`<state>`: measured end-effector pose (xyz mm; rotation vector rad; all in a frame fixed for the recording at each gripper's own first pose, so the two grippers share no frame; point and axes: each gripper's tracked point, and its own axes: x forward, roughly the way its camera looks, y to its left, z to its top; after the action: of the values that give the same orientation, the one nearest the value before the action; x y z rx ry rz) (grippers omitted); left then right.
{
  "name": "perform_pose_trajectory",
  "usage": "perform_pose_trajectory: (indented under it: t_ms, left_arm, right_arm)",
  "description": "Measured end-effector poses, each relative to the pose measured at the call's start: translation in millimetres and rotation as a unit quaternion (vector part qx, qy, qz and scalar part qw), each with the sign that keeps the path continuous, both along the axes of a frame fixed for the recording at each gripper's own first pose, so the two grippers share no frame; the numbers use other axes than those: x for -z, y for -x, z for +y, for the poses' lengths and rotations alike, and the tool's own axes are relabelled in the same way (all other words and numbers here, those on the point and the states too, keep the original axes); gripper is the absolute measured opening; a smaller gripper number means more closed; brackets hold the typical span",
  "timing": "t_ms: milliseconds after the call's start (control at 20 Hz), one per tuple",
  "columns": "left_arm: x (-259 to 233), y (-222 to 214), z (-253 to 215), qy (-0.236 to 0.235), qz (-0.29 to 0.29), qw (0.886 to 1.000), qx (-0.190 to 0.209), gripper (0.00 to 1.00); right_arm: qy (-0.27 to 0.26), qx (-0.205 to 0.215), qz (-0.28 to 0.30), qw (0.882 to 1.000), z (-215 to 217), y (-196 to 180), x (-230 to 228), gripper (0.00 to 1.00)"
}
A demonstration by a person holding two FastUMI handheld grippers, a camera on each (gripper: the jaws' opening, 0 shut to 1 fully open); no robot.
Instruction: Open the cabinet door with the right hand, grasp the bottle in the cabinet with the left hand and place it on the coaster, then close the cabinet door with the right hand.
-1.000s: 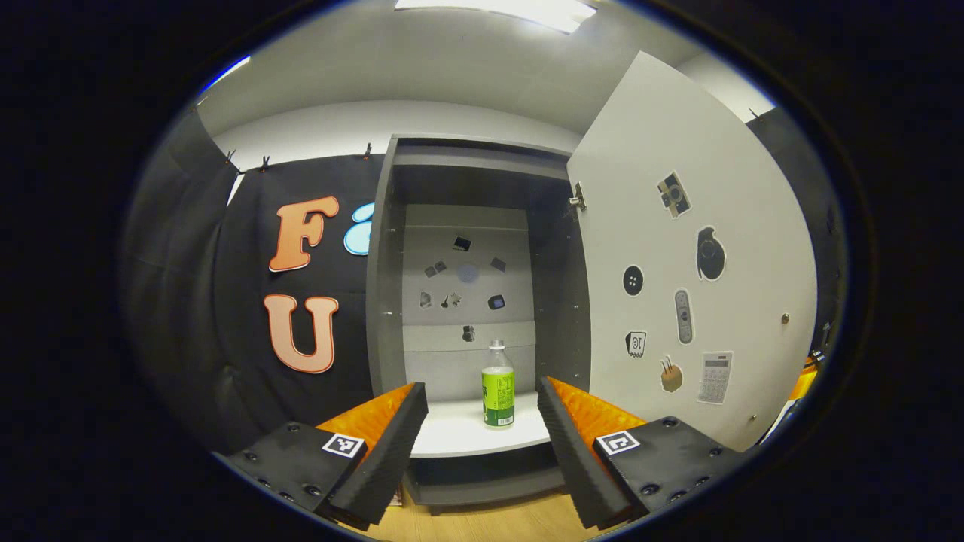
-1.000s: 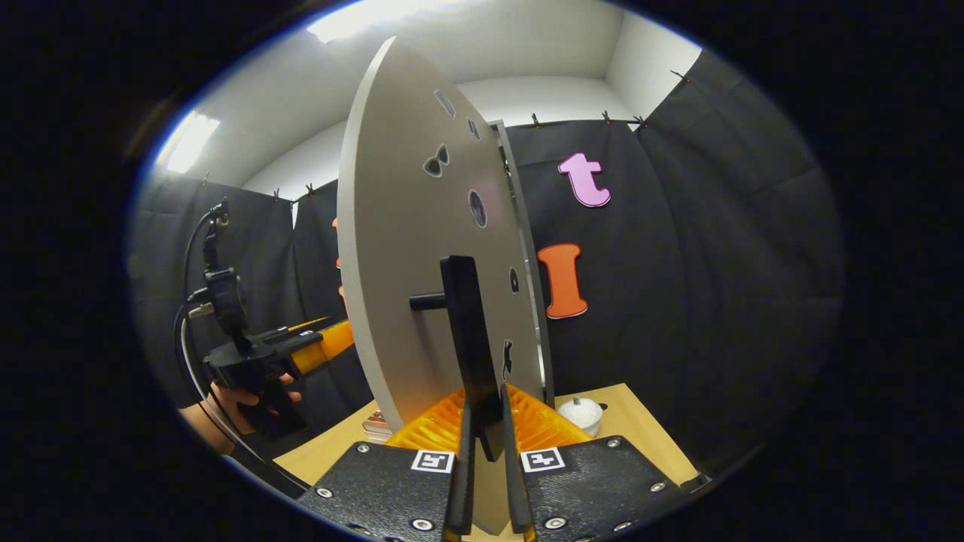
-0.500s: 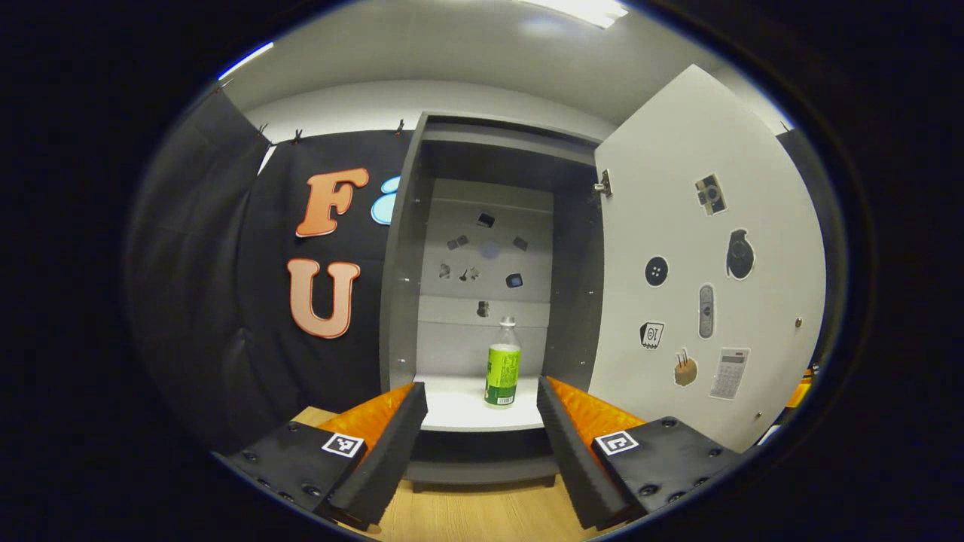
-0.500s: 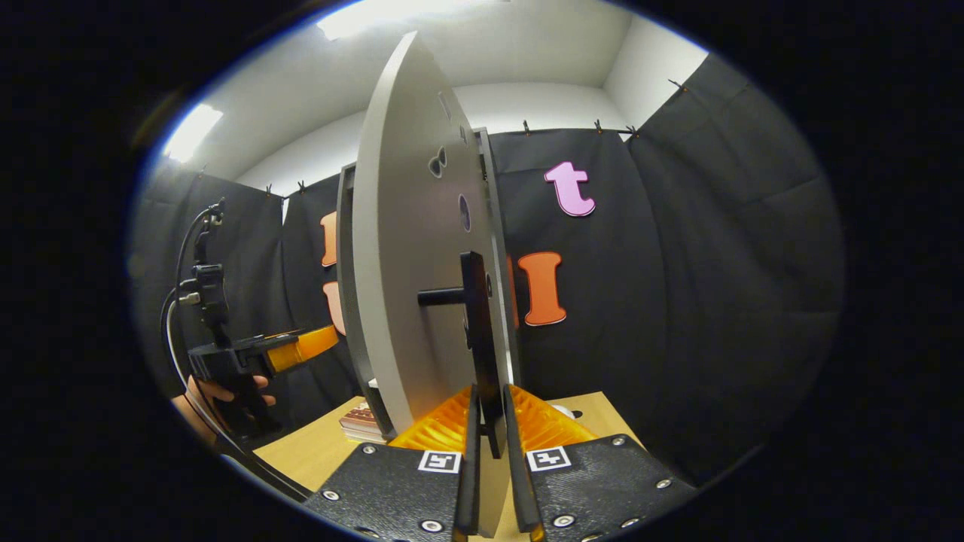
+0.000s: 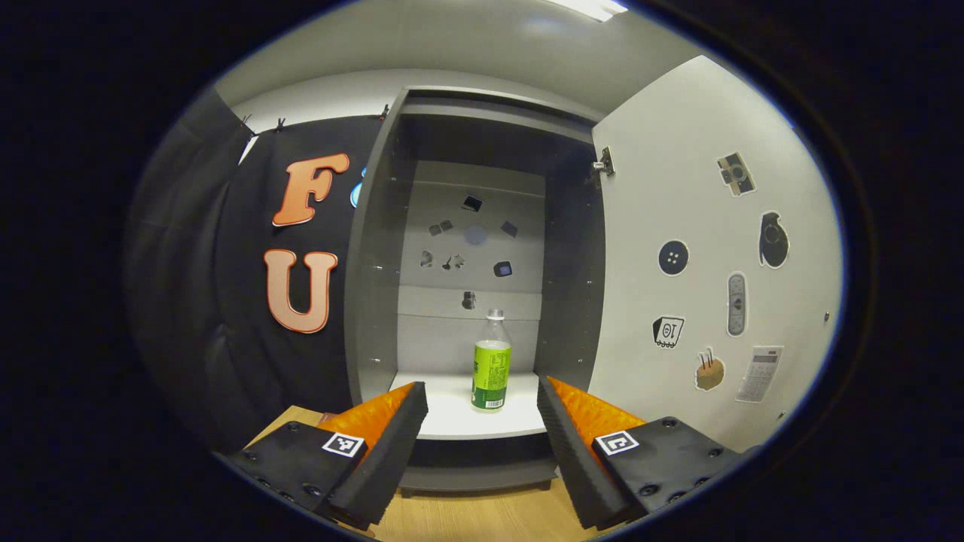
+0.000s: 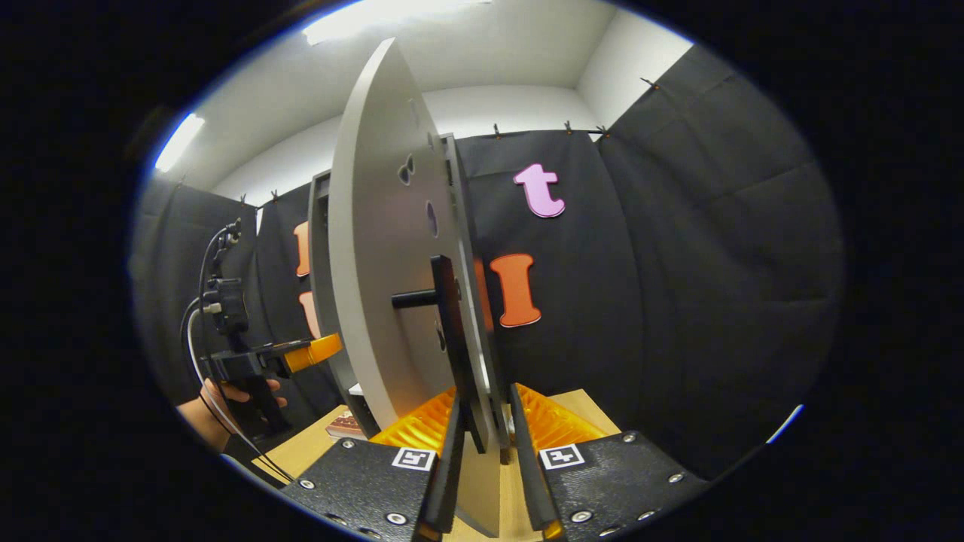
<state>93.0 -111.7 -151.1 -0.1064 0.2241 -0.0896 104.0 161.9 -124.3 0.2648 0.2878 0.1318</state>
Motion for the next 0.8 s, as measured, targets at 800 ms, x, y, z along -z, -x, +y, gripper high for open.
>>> perform_pose_trajectory:
  t_ms: [800]
  left_arm:
    - [99, -141, -31, -0.064, 0.044, 0.996, 0.034, 0.96]
  right_arm:
    - [0.029, 0.070, -0.001, 0.997, -12, 4, -5, 0.63]
